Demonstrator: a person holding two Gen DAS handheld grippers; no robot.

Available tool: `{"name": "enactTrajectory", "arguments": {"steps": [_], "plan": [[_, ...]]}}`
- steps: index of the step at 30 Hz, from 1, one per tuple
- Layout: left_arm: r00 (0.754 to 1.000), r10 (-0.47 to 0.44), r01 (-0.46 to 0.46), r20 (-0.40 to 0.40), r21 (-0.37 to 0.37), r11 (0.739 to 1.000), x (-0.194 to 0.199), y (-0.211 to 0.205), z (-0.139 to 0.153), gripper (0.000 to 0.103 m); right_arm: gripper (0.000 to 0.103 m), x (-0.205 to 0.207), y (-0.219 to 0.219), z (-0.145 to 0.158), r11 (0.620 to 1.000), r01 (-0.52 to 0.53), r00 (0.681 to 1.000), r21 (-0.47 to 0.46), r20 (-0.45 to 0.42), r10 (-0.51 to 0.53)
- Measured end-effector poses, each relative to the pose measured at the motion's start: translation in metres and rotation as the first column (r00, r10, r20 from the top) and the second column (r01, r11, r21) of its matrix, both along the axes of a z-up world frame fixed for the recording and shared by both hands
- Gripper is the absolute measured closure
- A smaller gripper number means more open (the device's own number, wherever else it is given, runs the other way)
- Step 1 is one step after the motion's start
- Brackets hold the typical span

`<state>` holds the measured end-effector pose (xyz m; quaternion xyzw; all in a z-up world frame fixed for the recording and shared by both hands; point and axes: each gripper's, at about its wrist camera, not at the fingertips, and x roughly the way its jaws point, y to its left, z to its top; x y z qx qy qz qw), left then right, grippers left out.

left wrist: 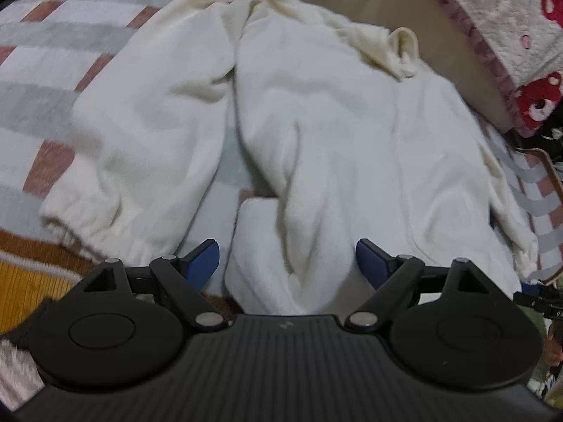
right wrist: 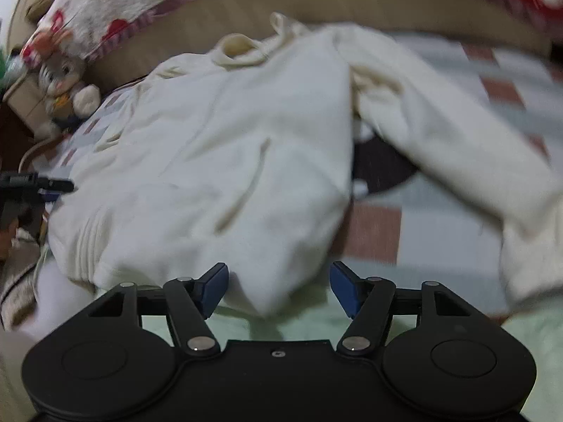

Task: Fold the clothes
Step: 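Grasp the jacket body with the left gripper while the right gripper grasps the hem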

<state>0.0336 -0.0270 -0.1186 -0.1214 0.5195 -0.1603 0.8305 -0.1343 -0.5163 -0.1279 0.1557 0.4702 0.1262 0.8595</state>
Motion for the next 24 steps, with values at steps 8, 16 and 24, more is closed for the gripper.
{"name": "enactTrajectory", "arguments": {"steps": [8,16,24], "plan": [[0.993,-0.076,0.083,-0.085,0.077,0.994,0.021,-0.034,-0.028,0.013,0.069,0.005,0.016,-0.021,0.991,-0.052,0.993,0.125,0.111,0.038],[0.989,-0.146,0.143,0.036,0.066,0.988,0.043,-0.061,0.002,0.072,0.086,0.045,0.012,0.054,0.990,-0.068,0.959,0.122,0.281,0.031],[0.984,-0.052,0.061,0.169,-0.048,0.997,0.078,-0.061,0.019,0.059,0.087,0.167,-0.003,0.036,0.972,0.227,0.973,-0.055,0.048,-0.224]]}}
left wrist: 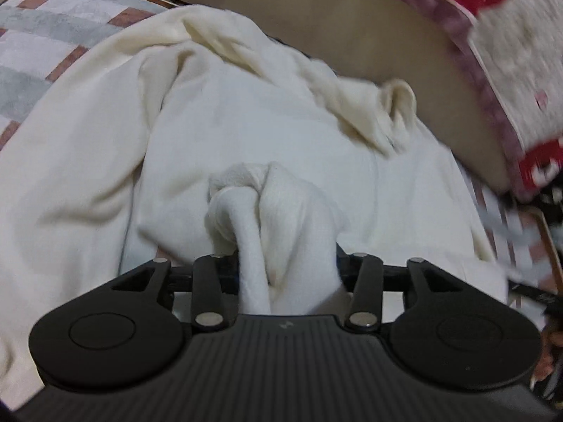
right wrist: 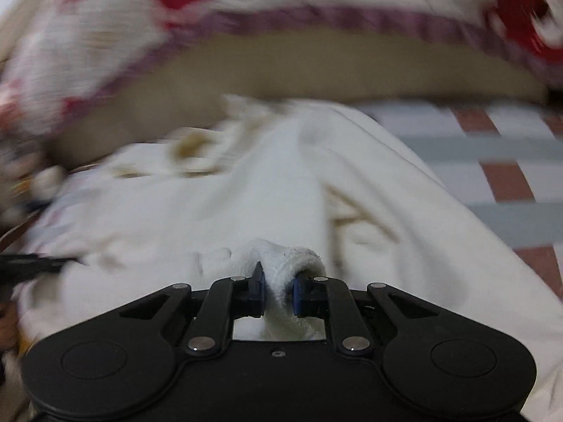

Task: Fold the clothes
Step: 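Grasp the jacket body with the left gripper while the right gripper grasps the hem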

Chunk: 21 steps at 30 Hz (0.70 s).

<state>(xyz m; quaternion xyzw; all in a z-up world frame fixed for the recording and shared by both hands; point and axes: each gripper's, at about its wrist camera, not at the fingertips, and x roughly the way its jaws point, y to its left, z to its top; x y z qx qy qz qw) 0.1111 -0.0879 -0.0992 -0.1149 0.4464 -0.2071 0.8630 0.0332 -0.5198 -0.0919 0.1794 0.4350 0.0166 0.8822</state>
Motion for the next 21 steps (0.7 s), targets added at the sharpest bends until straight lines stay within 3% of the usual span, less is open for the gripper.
{"name": "enactTrajectory", "arguments": {"steps": [2,6,9,12,15,16,18,21], "plan": [[0.999,0.011,-0.010,0.031,-0.019,1.000,0.004,0.002,0.002,0.058,0.088,0.021,-0.017,-0.023,0.994,0.088,0.994,0.061,-0.064,-0.084],[0.995,0.034,-0.029,0.092,-0.059,0.998,0.012,0.005,0.007,0.056,0.087,0.035,-0.043,-0.052,0.947,0.206,0.977,0.248,-0.102,-0.186],[0.983,0.016,-0.007,0.182,-0.050,0.999,-0.003,0.009,0.019,0.049,0.087,0.030,-0.036,-0.050,0.966,0.154,0.988,0.210,-0.058,-0.145],[0.976,0.022,-0.021,0.215,-0.004,1.000,-0.038,0.017,0.035,0.037,0.087,0.024,-0.026,-0.045,0.985,0.100,0.995,0.141,-0.023,-0.097],[0.973,-0.020,0.019,0.232,0.006,1.000,-0.069,0.016,0.039,0.024,0.087,0.027,-0.031,-0.048,0.978,0.117,0.993,0.174,-0.037,-0.112],[0.973,-0.071,0.058,0.221,0.067,0.996,-0.073,0.007,0.034,0.018,0.087,0.031,-0.034,-0.049,0.977,0.117,0.993,0.180,-0.041,-0.112],[0.967,-0.184,0.141,0.175,0.230,0.963,-0.076,-0.017,0.020,0.018,0.088,0.040,-0.039,-0.052,0.978,0.113,0.993,0.177,-0.044,-0.107],[0.972,-0.193,0.139,0.134,0.336,0.932,-0.068,-0.042,0.001,0.019,0.088,0.043,-0.031,-0.050,0.993,0.066,0.998,0.093,-0.011,-0.065]]}}
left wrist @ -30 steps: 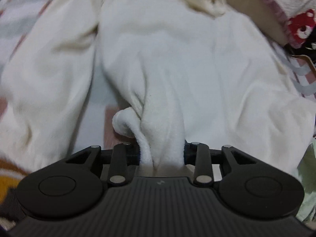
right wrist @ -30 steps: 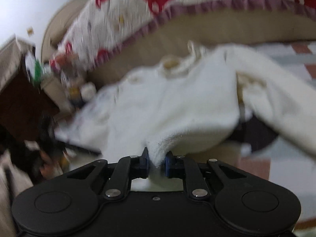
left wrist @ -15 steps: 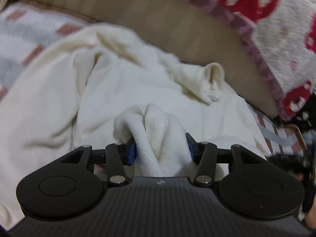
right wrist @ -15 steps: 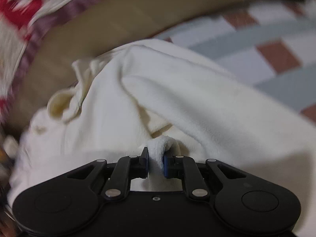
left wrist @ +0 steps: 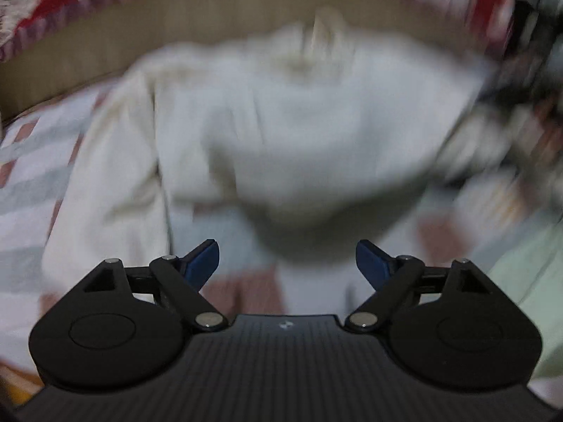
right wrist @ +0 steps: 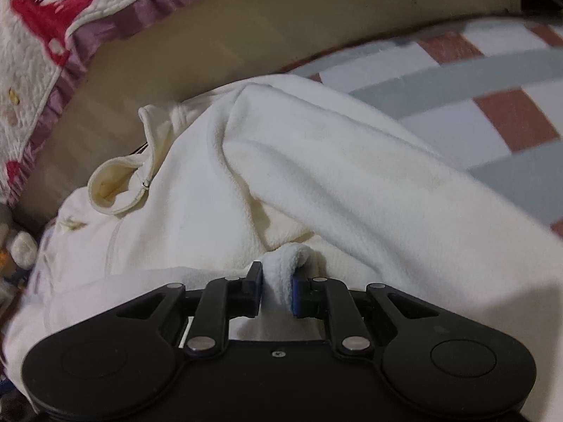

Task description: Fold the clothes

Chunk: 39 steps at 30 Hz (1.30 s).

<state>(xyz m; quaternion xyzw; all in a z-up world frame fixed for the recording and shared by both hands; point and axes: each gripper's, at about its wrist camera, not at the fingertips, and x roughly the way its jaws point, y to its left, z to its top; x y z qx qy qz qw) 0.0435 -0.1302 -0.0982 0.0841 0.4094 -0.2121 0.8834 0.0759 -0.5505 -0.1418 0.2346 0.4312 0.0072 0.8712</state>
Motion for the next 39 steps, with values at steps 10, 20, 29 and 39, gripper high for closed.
{"name": "enactTrajectory", "arguments": {"steps": [10,20,29,39], "plan": [[0.984,0.144,-0.129,0.106,-0.135,0.982,0.061,-0.016,0.040,0.072,0.055,-0.060,0.031,0.031,0.922,-0.089,0.982,-0.376,0.123,0.145],[0.968,0.245,-0.233,0.052,-0.172,0.957,0.107,-0.016,0.028,0.072,0.039,-0.084,0.043,0.043,0.919,-0.194,0.940,-0.344,0.203,0.275],[0.967,0.252,-0.237,0.037,-0.233,0.943,0.091,0.004,0.030,0.057,0.034,-0.055,0.038,0.028,0.943,-0.004,0.989,-0.333,0.139,0.054],[0.927,0.370,-0.326,0.061,-0.356,0.876,0.084,0.042,0.040,0.045,0.099,-0.090,0.010,0.060,0.949,0.217,0.937,-0.228,0.320,-0.137]]}}
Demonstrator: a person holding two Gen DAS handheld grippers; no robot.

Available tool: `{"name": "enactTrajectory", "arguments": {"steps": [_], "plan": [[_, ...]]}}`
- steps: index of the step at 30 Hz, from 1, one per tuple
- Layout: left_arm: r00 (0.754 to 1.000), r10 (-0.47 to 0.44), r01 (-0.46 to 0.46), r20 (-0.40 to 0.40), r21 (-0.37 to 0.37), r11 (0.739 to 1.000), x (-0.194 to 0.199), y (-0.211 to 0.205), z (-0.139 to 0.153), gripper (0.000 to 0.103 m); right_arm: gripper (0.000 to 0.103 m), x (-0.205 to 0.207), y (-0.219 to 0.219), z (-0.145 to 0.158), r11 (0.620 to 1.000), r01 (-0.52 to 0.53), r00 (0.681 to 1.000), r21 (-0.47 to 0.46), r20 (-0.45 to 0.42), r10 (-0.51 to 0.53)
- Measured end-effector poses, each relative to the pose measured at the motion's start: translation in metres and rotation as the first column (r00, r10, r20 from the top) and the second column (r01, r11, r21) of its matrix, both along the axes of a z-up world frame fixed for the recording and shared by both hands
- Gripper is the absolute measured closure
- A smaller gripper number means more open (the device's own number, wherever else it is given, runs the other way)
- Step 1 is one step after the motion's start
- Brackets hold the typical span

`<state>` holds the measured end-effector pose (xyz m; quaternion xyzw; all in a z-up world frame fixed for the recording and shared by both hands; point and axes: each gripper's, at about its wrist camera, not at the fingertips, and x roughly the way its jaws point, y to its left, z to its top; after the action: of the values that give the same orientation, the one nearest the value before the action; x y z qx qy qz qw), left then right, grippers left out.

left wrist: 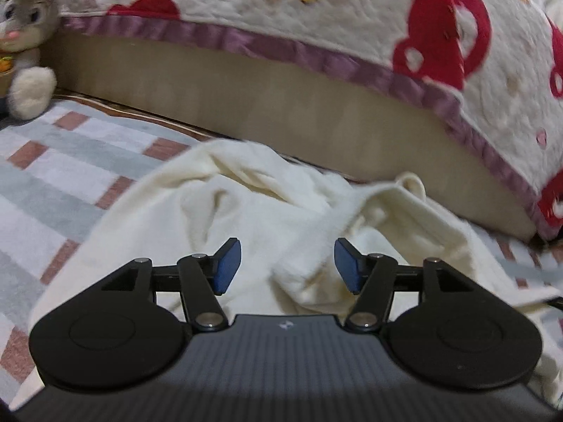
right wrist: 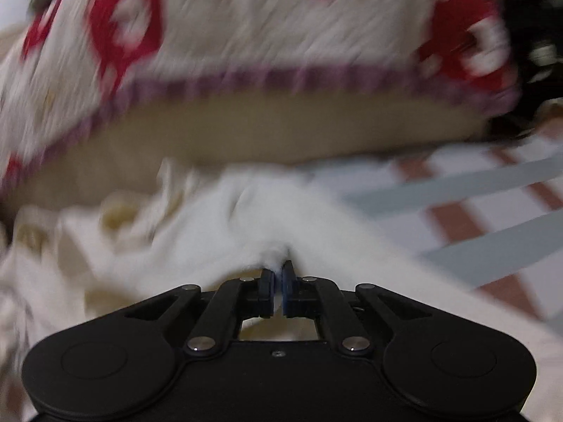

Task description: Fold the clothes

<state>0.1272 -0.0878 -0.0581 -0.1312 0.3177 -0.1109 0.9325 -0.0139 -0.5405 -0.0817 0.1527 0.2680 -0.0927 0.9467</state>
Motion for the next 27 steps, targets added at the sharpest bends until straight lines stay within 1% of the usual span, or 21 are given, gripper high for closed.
{"name": "enactTrajectory", "arguments": {"steps": [2,4,5,6,7,9,10,11,13,14,16,17,19,24,27], "plan": [[0.998,-0.057,0.056,-0.016,-0.041,0.998,-0.004,0.002,-0.003,0.045,0.100,-0.016,-0.006,0.003,1.000,0.020,0.999,-0.009,-0.025,-0.020],[0.988,-0.151,0.149,-0.035,-0.068,0.987,-0.013,-0.004,-0.011,0.043,0.100,-0.032,-0.012,0.007,0.999,0.039,0.998,-0.019,-0.049,-0.040],[0.978,-0.206,0.203,-0.041,-0.072,0.977,-0.021,-0.011,-0.017,0.039,0.100,-0.040,-0.015,0.009,0.999,0.049,0.997,-0.024,-0.061,-0.051],[0.965,-0.255,0.252,-0.053,-0.060,0.966,-0.029,-0.019,-0.025,0.039,0.100,-0.048,-0.017,0.010,0.998,0.059,0.995,-0.029,-0.073,-0.061],[0.961,-0.267,0.266,-0.065,-0.027,0.964,-0.034,-0.026,-0.031,0.039,0.100,-0.056,-0.020,0.012,0.997,0.068,0.994,-0.034,-0.085,-0.071],[0.963,-0.254,0.260,-0.085,0.055,0.964,-0.038,-0.038,-0.041,0.039,0.100,-0.058,-0.017,-0.001,0.995,0.088,0.987,-0.041,-0.131,-0.092],[0.966,-0.242,0.248,-0.090,0.066,0.966,-0.037,-0.039,-0.043,0.039,0.100,-0.057,-0.016,-0.010,0.994,0.099,0.983,-0.035,-0.154,-0.103],[0.970,-0.225,0.229,-0.089,0.039,0.973,-0.030,-0.036,-0.041,0.039,0.099,-0.056,-0.014,-0.018,0.994,0.110,0.978,-0.029,-0.178,-0.113],[0.978,-0.191,0.188,-0.087,-0.039,0.981,-0.013,-0.026,-0.033,0.039,0.099,-0.052,-0.012,-0.033,0.993,0.122,0.969,-0.006,-0.217,-0.120],[0.981,-0.172,0.166,-0.087,-0.077,0.983,-0.002,-0.022,-0.029,0.039,0.099,-0.051,-0.012,-0.036,0.993,0.120,0.968,0.005,-0.222,-0.116],[0.985,-0.141,0.129,-0.095,-0.125,0.984,0.022,-0.017,-0.024,0.036,0.098,-0.049,-0.013,-0.039,0.993,0.115,0.969,0.019,-0.224,-0.108],[0.986,-0.125,0.110,-0.109,-0.132,0.985,0.035,-0.016,-0.024,0.036,0.098,-0.049,-0.014,-0.039,0.993,0.113,0.970,0.021,-0.221,-0.106],[0.985,-0.103,0.087,-0.141,-0.121,0.989,0.057,-0.019,-0.027,0.036,0.098,-0.050,-0.017,-0.039,0.994,0.108,0.972,0.036,-0.213,-0.097],[0.973,-0.135,0.121,-0.188,-0.083,0.989,0.095,-0.040,-0.048,0.033,0.097,-0.051,-0.016,-0.036,0.997,0.073,0.976,0.036,-0.209,-0.064],[0.970,-0.120,0.104,-0.212,-0.085,0.991,0.109,-0.048,-0.061,0.033,0.090,-0.051,-0.015,-0.038,0.999,0.042,0.976,0.020,-0.217,-0.037]]}}
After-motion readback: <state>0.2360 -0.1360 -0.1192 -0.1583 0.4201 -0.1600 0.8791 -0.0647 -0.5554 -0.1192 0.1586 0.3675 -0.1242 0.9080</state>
